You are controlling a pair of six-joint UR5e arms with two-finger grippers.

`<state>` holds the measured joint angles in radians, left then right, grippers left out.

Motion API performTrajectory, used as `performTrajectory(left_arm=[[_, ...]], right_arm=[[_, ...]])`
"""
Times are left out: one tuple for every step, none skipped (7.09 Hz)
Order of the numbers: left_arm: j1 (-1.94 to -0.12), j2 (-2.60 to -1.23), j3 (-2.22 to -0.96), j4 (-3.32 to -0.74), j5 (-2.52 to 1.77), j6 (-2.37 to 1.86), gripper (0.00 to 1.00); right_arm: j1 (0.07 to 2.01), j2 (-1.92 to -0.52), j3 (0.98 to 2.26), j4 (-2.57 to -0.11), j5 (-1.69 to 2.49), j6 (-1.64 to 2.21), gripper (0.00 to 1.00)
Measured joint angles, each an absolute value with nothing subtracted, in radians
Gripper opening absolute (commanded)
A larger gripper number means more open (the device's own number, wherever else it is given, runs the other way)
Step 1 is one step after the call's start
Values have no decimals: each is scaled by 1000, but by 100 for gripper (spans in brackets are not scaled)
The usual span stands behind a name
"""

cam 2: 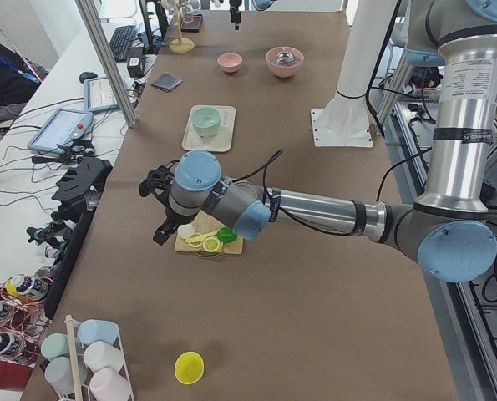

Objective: Stack pink bowl on green and place spoon
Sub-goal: 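Reach the right gripper to the pink bowl rim and grasp it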

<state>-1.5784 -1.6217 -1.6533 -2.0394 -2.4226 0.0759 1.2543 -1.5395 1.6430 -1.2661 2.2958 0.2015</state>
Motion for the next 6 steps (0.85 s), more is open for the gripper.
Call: performTrajectory(left_arm=[[-1577, -1620, -1653, -2043, -2423, 75, 98], [-1575, -1619, -1652, -2044, -2424, 75, 98], [-1572, -1618, -1652, -2045, -2424, 75, 98], [-1568, -1617, -1652, -2045, -2423, 75, 98], [-1565, -1617, -1652, -2045, -2423, 74, 98], [-1563, -1616, -1651, -2045, -2422, 74, 98]], right_arm=[[1208, -1513, 1636, -1266, 2281, 281, 99], [1171, -1489, 1631, -1261, 2258, 356, 98], [1136, -1474, 1622, -1228, 2232, 446, 97], [1101, -1468, 1601, -1154, 2202, 541, 90], [1070, -1466, 1580, -1085, 2177, 617, 75], [1047, -1466, 1568, -1047, 2156, 665, 55]])
